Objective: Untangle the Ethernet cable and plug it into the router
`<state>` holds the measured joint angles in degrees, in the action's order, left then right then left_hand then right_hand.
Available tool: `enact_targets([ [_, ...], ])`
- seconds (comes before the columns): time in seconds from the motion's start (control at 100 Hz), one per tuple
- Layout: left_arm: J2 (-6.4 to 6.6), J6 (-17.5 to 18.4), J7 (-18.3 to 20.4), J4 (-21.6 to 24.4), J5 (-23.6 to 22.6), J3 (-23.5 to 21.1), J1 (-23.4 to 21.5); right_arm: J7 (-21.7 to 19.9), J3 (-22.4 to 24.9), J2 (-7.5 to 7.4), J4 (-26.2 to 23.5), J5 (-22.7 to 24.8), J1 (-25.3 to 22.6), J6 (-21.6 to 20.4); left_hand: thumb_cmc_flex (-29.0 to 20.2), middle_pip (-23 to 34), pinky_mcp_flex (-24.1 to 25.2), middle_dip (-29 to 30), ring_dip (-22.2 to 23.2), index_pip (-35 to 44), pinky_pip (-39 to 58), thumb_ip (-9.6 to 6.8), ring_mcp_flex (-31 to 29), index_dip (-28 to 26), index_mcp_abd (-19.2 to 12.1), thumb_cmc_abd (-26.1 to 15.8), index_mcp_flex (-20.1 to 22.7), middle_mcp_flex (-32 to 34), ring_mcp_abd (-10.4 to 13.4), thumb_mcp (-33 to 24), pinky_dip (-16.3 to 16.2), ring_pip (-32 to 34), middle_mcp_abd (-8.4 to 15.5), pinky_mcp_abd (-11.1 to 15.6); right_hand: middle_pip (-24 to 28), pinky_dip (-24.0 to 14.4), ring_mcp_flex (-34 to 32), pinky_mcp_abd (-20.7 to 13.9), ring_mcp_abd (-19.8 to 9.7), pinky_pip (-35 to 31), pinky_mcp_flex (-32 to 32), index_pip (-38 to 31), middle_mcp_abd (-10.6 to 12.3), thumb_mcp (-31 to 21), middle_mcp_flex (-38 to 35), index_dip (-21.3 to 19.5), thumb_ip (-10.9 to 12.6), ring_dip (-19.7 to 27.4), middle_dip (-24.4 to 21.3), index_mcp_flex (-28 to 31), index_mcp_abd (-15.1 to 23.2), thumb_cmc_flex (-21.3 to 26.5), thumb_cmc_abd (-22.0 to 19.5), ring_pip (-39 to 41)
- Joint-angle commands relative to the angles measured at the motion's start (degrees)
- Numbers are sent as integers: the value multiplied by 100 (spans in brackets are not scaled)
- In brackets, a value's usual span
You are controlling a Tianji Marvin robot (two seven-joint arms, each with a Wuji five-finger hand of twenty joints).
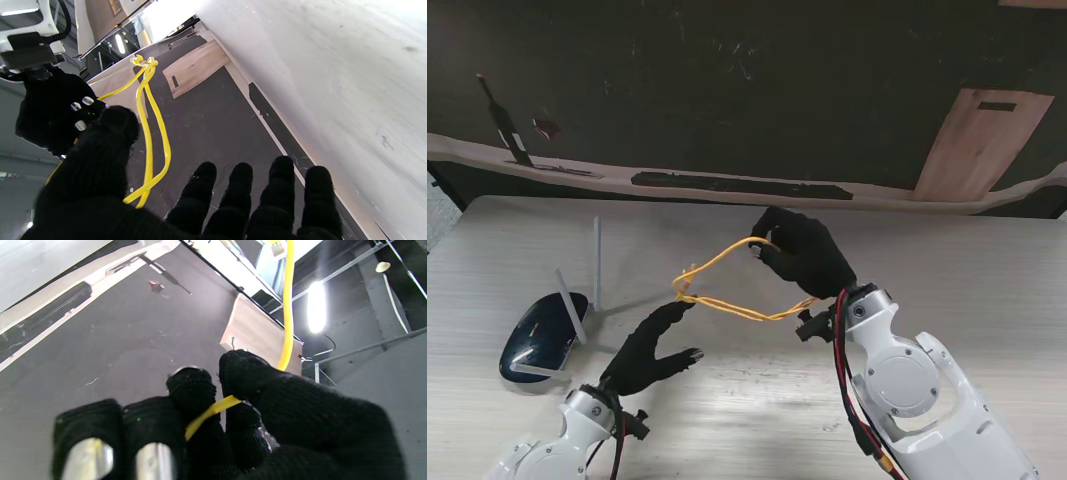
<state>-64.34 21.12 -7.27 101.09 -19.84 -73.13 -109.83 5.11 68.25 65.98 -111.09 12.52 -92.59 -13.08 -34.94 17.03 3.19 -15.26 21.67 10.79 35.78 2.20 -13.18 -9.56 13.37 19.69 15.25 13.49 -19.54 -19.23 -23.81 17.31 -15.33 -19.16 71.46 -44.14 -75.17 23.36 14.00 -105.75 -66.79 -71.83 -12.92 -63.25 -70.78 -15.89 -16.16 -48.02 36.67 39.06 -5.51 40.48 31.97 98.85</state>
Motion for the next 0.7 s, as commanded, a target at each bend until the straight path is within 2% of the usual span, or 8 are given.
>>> enact_targets([
  [0.0,-42,58,259,23,161,96,141,-184,-63,-14,-159,-104,-114,-65,83,-243,134,202,-124,-204,-203,-31,239,139,-59,169,-398,-244,292,-182,139,-143,138,278,508,59,56,-472,-284,-1423,-136,-187,-754,146,-514,-189,-10,-31,117,247,-123,-13,-308,297],
  [0.07,-33,67,333,19,228,229,260,-285,-93,-29,-239,-272,-168,-56,157,-537,127,389,-201,-407,-417,14,366,275,-47,296,-627,-305,344,-362,215,-234,107,323,500,101,55,-468,-283,-1423,-132,-185,-752,152,-506,-191,-10,-15,115,248,-122,-8,-305,289],
  [0.14,-31,115,371,0,320,364,375,-356,-129,-37,-301,-415,-216,-22,192,-698,120,483,-260,-783,-615,69,443,462,-79,513,-654,-352,392,-661,266,-278,78,378,489,137,56,-457,-268,-1423,-128,-184,-761,159,-491,-192,-8,-1,111,249,-122,1,-310,287],
  [0.18,-15,204,460,-17,404,419,435,-377,-150,-41,-318,-449,-235,-6,270,-771,96,510,-320,-927,-777,145,471,458,-127,676,-660,-368,429,-1013,313,-332,95,441,487,159,57,-449,-261,-1423,-127,-184,-765,163,-494,-193,-8,8,111,249,-122,0,-312,285],
  [0.27,43,389,721,-22,542,492,518,-380,-193,-41,-323,-471,-256,4,254,-837,87,526,-395,-991,-1017,207,510,390,-179,866,-658,-390,492,-1340,408,-397,122,590,485,188,55,-441,-279,-1423,-125,-183,-767,165,-493,-193,-5,22,111,249,-122,3,-314,278],
  [0.43,113,603,922,57,512,517,507,-327,-274,-17,-250,-513,-221,57,183,-694,2,485,-509,-762,-1233,292,458,215,-173,1092,-632,-344,554,-1886,578,-389,155,814,479,253,56,-429,-274,-1423,-123,-179,-766,161,-486,-193,-3,56,110,247,-115,2,-303,278],
  [0.56,138,735,973,119,468,490,449,-260,-342,17,-171,-645,-173,117,180,-422,-31,343,-547,-411,-1147,287,354,128,-190,1026,-527,-270,552,-1893,665,-320,178,871,474,262,57,-427,-264,-1423,-123,-178,-772,158,-480,-194,-1,65,109,247,-116,12,-299,280],
  [0.69,125,1007,950,99,738,571,460,-210,-432,43,-87,-715,-125,161,162,-77,-36,143,-552,-16,-911,289,204,29,-311,1074,-348,-196,572,-1991,718,-222,235,892,473,267,58,-426,-259,-1423,-124,-176,-775,160,-479,-193,-3,74,108,243,-117,9,-301,279],
])
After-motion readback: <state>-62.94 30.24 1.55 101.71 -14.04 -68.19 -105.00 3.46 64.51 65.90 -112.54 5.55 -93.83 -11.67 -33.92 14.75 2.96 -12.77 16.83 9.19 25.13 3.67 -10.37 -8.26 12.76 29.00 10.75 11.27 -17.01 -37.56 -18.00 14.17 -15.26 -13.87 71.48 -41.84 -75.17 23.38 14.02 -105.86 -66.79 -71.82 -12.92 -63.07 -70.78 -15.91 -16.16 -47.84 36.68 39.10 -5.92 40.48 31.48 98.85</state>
